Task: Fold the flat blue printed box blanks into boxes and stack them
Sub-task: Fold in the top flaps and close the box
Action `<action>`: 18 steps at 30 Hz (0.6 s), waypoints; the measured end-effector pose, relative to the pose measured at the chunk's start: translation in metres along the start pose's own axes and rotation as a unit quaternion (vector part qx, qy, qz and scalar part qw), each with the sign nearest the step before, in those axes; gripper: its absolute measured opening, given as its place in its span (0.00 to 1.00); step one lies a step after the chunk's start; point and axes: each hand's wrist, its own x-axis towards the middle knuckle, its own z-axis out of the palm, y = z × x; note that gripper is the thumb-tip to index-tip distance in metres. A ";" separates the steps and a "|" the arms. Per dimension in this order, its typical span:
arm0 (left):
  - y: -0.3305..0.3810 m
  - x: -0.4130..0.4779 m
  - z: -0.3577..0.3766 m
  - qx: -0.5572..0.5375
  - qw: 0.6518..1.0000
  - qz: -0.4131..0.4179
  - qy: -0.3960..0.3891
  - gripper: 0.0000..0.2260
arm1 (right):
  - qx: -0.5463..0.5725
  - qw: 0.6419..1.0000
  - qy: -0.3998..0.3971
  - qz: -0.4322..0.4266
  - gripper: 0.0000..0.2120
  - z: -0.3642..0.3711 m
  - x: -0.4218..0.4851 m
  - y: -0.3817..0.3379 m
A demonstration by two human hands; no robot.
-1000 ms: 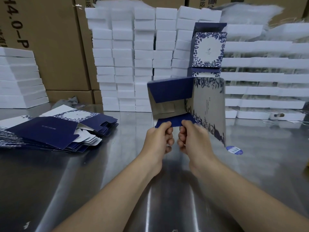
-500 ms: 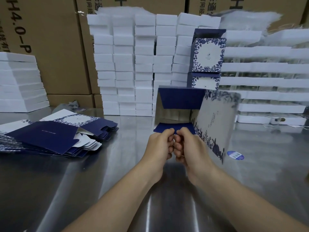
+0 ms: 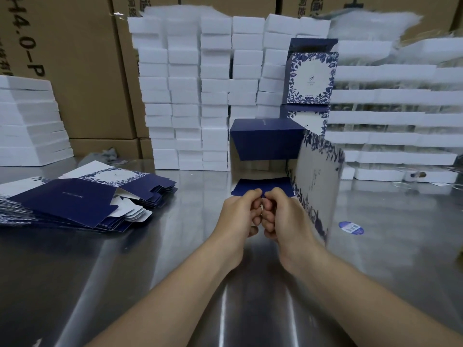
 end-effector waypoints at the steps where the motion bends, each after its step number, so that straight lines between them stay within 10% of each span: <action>1: 0.000 0.000 0.001 -0.007 1.000 -0.008 0.006 0.17 | 0.011 1.000 0.003 0.000 0.17 0.001 0.000 0.000; 12: -0.008 0.008 0.000 -0.032 0.997 0.015 0.069 0.21 | 0.026 0.997 0.076 -0.002 0.15 -0.006 0.017 0.010; 18: -0.007 0.013 -0.004 -0.005 0.996 0.022 0.082 0.20 | -0.008 0.999 -0.028 -0.013 0.18 -0.011 0.024 0.019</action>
